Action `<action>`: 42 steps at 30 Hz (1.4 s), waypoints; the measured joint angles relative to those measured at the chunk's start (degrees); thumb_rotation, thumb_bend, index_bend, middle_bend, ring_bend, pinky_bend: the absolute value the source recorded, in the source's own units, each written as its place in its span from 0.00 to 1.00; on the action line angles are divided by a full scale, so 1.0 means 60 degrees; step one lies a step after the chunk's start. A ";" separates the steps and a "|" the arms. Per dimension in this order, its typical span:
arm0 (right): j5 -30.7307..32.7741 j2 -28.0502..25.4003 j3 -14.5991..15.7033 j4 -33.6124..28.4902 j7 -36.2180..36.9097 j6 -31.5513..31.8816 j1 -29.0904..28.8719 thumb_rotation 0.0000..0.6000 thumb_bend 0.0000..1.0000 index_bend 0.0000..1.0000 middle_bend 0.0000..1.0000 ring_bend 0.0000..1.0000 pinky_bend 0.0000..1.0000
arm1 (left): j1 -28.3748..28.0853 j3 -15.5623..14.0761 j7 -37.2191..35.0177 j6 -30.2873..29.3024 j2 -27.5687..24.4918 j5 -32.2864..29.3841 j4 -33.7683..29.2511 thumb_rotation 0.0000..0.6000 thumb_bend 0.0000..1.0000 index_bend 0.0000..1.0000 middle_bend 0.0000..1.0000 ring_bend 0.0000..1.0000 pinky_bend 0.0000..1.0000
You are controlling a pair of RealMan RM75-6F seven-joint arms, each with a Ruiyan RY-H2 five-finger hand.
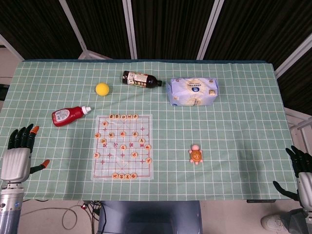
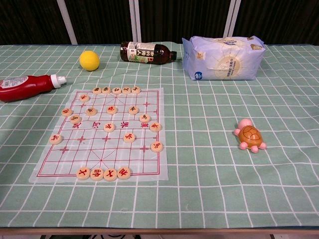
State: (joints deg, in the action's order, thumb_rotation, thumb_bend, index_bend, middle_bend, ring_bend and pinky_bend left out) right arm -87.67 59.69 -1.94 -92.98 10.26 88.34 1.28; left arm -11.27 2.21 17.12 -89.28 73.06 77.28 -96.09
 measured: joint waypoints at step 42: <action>0.0505 -0.0435 0.0022 -0.0516 0.0815 -0.0572 -0.0027 1.00 0.25 0.00 0.00 0.00 0.00 | -0.4731 0.3311 0.5732 0.3618 0.2784 -0.6272 0.1200 1.00 0.21 0.43 1.00 1.00 1.00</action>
State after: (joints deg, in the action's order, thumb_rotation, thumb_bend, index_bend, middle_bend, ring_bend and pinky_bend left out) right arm -84.64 57.08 -1.81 -96.08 15.15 84.91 1.11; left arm -39.66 22.07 51.51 -67.57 89.76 39.65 -88.89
